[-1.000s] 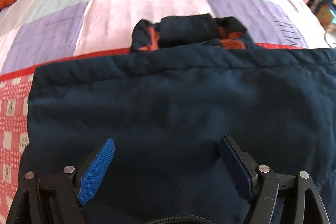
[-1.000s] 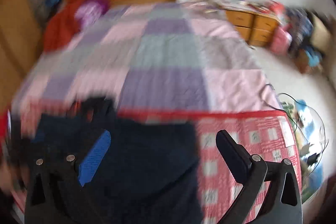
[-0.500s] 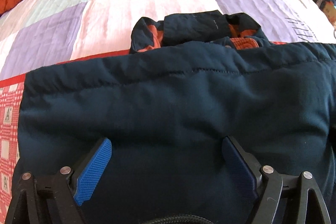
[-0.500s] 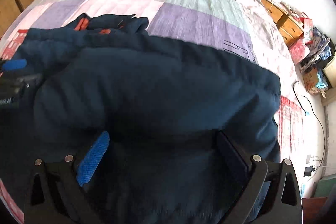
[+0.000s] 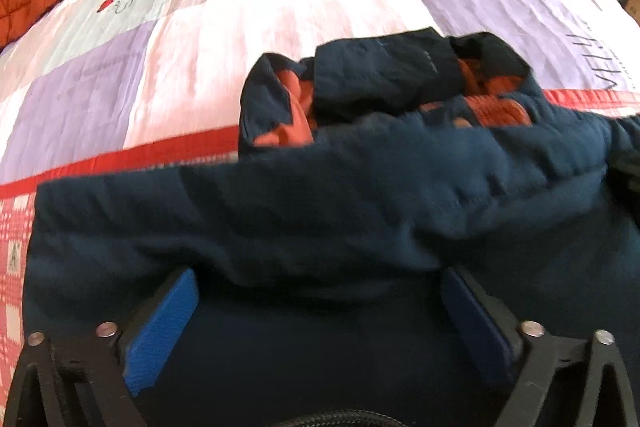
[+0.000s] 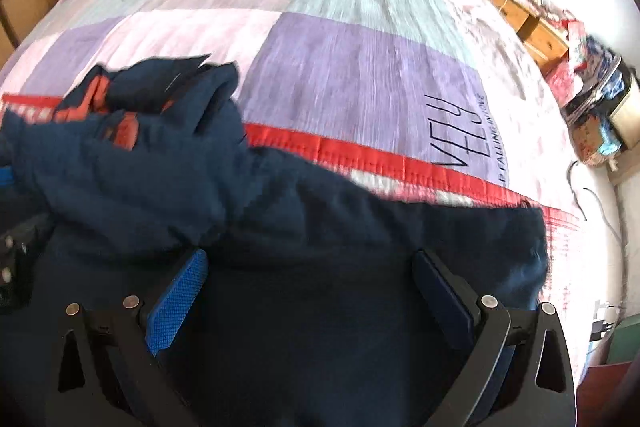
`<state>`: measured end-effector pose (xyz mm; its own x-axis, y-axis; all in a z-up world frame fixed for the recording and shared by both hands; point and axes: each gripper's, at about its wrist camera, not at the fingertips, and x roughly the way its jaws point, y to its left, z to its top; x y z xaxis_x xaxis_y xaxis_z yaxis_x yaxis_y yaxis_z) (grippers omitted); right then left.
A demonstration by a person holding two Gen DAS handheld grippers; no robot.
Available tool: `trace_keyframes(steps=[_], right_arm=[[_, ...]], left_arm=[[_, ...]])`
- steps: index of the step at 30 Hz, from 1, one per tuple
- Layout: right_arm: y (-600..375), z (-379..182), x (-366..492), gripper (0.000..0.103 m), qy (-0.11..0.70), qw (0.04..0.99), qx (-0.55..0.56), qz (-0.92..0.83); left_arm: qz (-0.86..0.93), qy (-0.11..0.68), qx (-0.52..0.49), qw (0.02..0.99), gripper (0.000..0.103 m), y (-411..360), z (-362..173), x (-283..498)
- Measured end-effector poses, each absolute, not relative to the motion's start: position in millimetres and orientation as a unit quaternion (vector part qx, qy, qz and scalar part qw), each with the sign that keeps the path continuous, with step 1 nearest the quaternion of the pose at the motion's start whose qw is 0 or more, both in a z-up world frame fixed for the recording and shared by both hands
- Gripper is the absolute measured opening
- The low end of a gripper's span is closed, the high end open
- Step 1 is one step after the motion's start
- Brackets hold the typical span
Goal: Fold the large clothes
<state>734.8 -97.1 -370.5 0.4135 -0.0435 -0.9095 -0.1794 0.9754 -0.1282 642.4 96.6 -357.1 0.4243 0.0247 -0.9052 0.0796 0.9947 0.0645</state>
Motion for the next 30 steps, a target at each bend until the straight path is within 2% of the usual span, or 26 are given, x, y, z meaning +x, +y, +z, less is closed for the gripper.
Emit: trace_keyframes(steps=[5, 9, 14, 19, 23, 30], right_arm=[[-137.9, -342.2, 736.5, 0.103, 0.517, 0.856, 0.006, -0.001], [-122.7, -312.3, 683.9, 0.103, 0.481, 0.874, -0.034, 0.056], [-79.0, -292.6, 585.7, 0.103, 0.437, 0.884, -0.071, 0.147], [-32.7, -325.5, 528.3, 0.103, 0.459, 0.857, -0.150, 0.180], [-51.7, -349.2, 549.4, 0.103, 0.480, 0.852, -0.138, 0.155], [-61.4, -357.7, 636.7, 0.103, 0.496, 0.856, -0.107, 0.104]], left_arm=[[-0.009, 0.552, 0.005, 0.834, 0.103, 125.4, -357.5, 670.5], [-0.013, 0.538, -0.006, 0.843, 0.102, 131.9, -339.6, 658.1], [-0.046, 0.496, 0.008, 0.867, 0.102, 115.4, -302.2, 566.5], [-0.040, 0.511, -0.004, 0.858, 0.102, 105.8, -320.6, 487.7], [-0.046, 0.509, 0.020, 0.859, 0.103, 104.1, -343.7, 489.6], [-0.049, 0.520, 0.013, 0.853, 0.103, 108.6, -347.9, 566.0]])
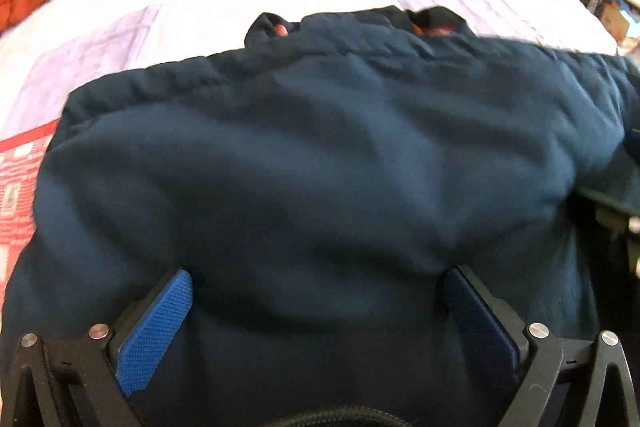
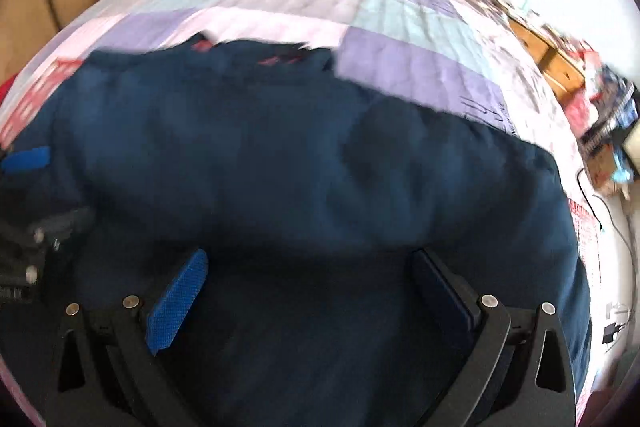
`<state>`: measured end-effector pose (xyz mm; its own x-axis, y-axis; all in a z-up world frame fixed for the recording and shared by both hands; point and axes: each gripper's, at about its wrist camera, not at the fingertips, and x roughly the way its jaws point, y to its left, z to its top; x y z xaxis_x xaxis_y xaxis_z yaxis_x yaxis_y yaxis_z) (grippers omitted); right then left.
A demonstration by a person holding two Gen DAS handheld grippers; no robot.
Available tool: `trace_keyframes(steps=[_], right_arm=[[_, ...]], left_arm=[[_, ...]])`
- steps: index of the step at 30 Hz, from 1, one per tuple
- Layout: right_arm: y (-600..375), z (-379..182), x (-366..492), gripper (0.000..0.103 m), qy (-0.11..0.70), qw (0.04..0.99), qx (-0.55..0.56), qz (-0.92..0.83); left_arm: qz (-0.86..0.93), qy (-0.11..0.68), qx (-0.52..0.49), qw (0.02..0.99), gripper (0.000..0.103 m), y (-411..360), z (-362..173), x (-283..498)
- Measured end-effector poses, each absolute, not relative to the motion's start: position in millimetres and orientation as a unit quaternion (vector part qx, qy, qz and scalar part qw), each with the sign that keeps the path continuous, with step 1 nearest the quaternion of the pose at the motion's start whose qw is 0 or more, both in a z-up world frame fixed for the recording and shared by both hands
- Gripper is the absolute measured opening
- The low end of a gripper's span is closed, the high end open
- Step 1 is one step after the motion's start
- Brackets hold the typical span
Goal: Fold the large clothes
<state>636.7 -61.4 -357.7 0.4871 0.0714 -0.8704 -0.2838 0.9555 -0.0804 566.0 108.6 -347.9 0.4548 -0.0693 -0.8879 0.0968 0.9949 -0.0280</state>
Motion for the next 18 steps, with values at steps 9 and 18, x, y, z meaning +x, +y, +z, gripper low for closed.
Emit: trace_keyframes(steps=[9, 18], right_arm=[[-263.5, -344.5, 642.2, 0.103, 0.505, 0.861, 0.013, -0.066], [-195.8, -299.5, 545.5, 0.102, 0.408, 0.910, -0.072, 0.011]], left_arm=[[0.058, 0.520, -0.004, 0.852, 0.103, 253.5, -354.2, 537.7], [0.105, 0.451, -0.095, 0.881, 0.102, 287.9, -301.3, 467.6]])
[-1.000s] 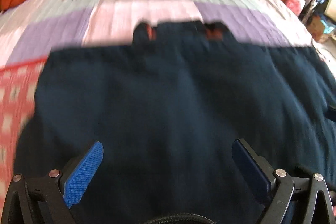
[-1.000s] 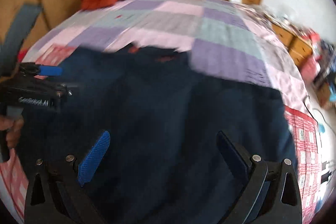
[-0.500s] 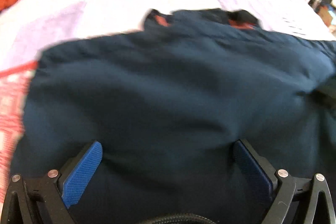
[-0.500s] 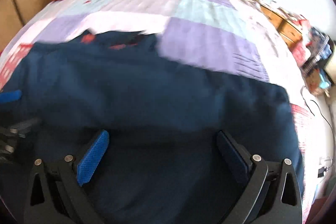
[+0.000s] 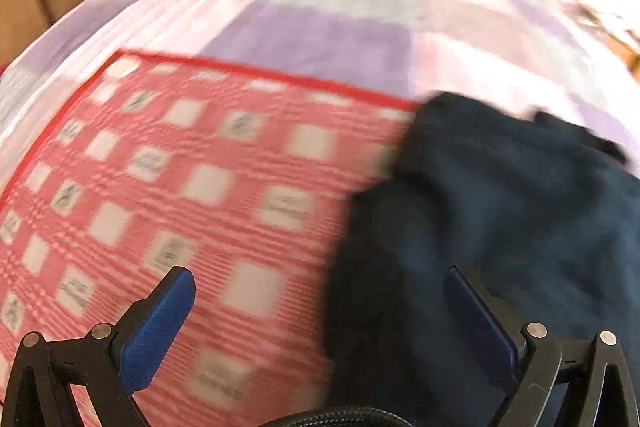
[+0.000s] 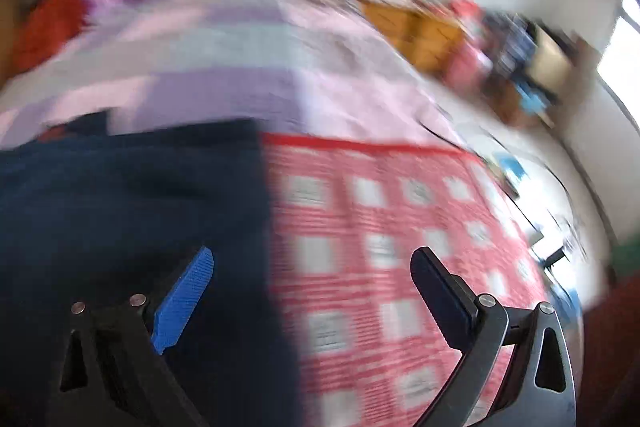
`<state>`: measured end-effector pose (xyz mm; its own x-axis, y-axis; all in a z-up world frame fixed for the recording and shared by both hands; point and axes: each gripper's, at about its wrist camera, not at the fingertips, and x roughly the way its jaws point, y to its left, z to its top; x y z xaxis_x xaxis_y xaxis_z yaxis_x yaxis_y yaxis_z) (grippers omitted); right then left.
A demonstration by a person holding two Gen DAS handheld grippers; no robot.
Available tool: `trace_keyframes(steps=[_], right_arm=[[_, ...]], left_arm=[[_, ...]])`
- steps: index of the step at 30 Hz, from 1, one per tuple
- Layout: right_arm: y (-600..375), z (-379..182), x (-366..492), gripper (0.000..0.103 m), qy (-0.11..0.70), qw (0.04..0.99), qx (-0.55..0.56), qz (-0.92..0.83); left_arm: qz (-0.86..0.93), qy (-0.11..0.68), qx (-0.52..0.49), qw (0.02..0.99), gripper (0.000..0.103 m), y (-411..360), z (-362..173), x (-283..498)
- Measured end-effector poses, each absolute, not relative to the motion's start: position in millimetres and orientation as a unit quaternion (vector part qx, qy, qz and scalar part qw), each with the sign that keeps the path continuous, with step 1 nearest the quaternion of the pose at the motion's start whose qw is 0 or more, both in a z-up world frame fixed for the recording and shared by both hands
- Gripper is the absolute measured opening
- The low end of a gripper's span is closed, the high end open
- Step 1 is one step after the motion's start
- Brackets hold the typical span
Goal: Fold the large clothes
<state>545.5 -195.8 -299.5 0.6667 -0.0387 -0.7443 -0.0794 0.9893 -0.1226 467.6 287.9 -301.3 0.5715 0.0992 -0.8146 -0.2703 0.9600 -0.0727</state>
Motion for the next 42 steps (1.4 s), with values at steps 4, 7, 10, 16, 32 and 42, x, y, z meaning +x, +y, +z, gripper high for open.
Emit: trace_keyframes(steps=[4, 7, 10, 16, 32, 42], right_arm=[[-73.7, -306.6, 495.4, 0.102, 0.401, 0.898, -0.089, 0.159], [-16.3, -323.8, 470.5, 0.102, 0.407, 0.881, -0.119, 0.211], [-34.2, -346.9, 466.6, 0.102, 0.416, 0.878, -0.149, 0.185], [-232.0, -353.1, 475.3, 0.103, 0.435, 0.896, -0.083, 0.016], [-55.5, -347.4, 397.4, 0.102, 0.404, 0.878, -0.165, 0.196], [-302.6, -358.5, 417.6, 0.102, 0.484, 0.862, -0.123, -0.083]], left_arm=[[-0.007, 0.440, -0.073, 0.895, 0.102, 183.5, -297.4, 440.6], [-0.057, 0.444, -0.038, 0.894, 0.103, 128.9, -311.6, 432.9], [-0.056, 0.458, -0.002, 0.887, 0.103, 132.7, -338.9, 425.8], [0.010, 0.468, 0.004, 0.883, 0.103, 219.7, -352.8, 406.7], [-0.142, 0.441, 0.046, 0.885, 0.100, 69.9, -329.9, 350.0], [0.067, 0.494, 0.042, 0.866, 0.102, 238.7, -353.7, 338.5]])
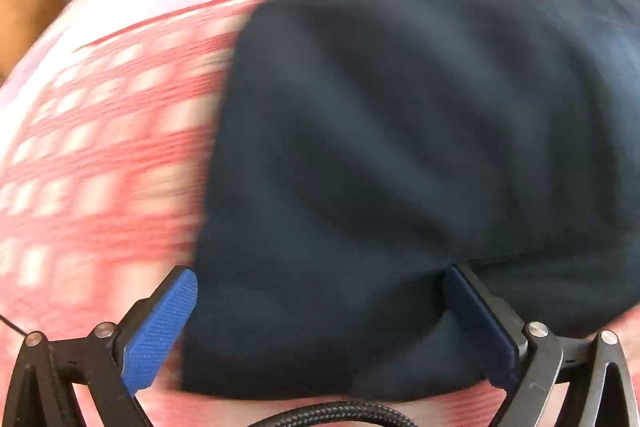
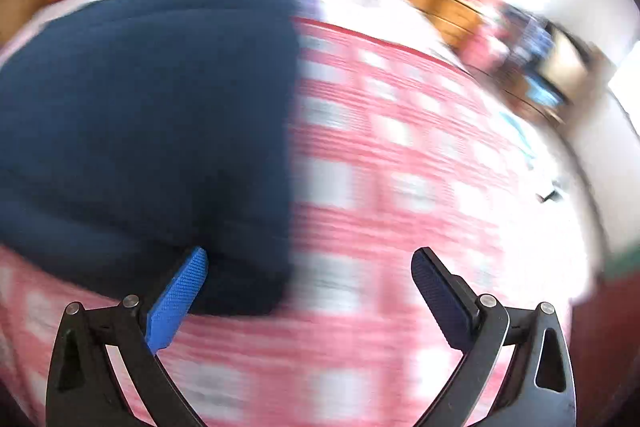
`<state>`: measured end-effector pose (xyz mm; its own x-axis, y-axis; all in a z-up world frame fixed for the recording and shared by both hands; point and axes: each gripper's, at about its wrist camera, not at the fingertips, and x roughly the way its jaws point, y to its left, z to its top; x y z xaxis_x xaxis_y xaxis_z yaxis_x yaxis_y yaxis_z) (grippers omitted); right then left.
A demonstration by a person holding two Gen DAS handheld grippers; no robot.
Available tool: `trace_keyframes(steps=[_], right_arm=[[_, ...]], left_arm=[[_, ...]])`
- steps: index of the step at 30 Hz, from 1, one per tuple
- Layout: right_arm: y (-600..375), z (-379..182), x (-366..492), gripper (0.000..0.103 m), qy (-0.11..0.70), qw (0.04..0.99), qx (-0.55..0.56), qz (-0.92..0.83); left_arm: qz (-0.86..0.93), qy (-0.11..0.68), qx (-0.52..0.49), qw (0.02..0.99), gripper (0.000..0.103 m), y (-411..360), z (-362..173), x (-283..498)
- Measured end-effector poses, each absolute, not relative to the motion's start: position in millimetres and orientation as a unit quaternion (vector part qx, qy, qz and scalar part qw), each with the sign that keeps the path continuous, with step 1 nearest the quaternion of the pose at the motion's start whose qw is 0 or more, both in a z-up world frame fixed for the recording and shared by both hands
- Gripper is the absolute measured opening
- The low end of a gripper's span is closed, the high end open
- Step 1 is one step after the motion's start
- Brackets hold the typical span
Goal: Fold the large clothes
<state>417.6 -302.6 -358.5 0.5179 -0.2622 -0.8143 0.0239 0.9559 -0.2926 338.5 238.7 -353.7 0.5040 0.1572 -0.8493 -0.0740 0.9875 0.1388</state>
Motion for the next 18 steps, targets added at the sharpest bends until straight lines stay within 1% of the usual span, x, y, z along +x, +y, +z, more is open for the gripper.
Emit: trace_keyframes(steps=[1, 3, 5, 8, 11, 13, 14, 16, 18], right_arm=[[-304.5, -350.1, 419.1, 0.100, 0.474, 0.865, -0.136, -0.087], [-289.4, -331.3, 433.8, 0.100, 0.445, 0.882, -0.144, -0.060], [-254.1, -320.1, 456.1, 0.100, 0.424, 0.896, -0.133, -0.006], [-164.6, -312.0, 506.9, 0.100, 0.401, 0.904, -0.107, 0.101], [-82.6, -313.5, 572.2, 0.100, 0.405, 0.893, -0.093, 0.171], [-45.4, -320.8, 606.2, 0.100, 0.405, 0.891, -0.091, 0.184], [-36.6, -323.3, 627.4, 0.098, 0.405, 0.894, -0.100, 0.166], [-26.9, -332.1, 646.8, 0.098, 0.432, 0.882, -0.096, 0.162], [-51.3, -346.7, 674.7, 0.098, 0.463, 0.868, -0.112, 0.136]], left_arm=[[0.084, 0.491, 0.039, 0.866, 0.100, 247.5, -346.8, 340.5], [0.084, 0.469, 0.017, 0.879, 0.100, 245.5, -328.3, 351.0], [0.051, 0.442, 0.004, 0.896, 0.100, 216.6, -308.4, 375.9], [-0.029, 0.424, 0.004, 0.905, 0.100, 139.3, -291.3, 437.9], [-0.083, 0.455, -0.045, 0.885, 0.100, 100.5, -302.7, 503.5], [-0.068, 0.477, -0.060, 0.874, 0.093, 93.1, -316.2, 535.4], [-0.053, 0.489, -0.076, 0.868, 0.093, 99.5, -325.6, 557.4], [-0.032, 0.497, -0.093, 0.862, 0.093, 116.1, -335.4, 578.9], [-0.008, 0.503, -0.063, 0.862, 0.093, 123.8, -341.5, 593.8]])
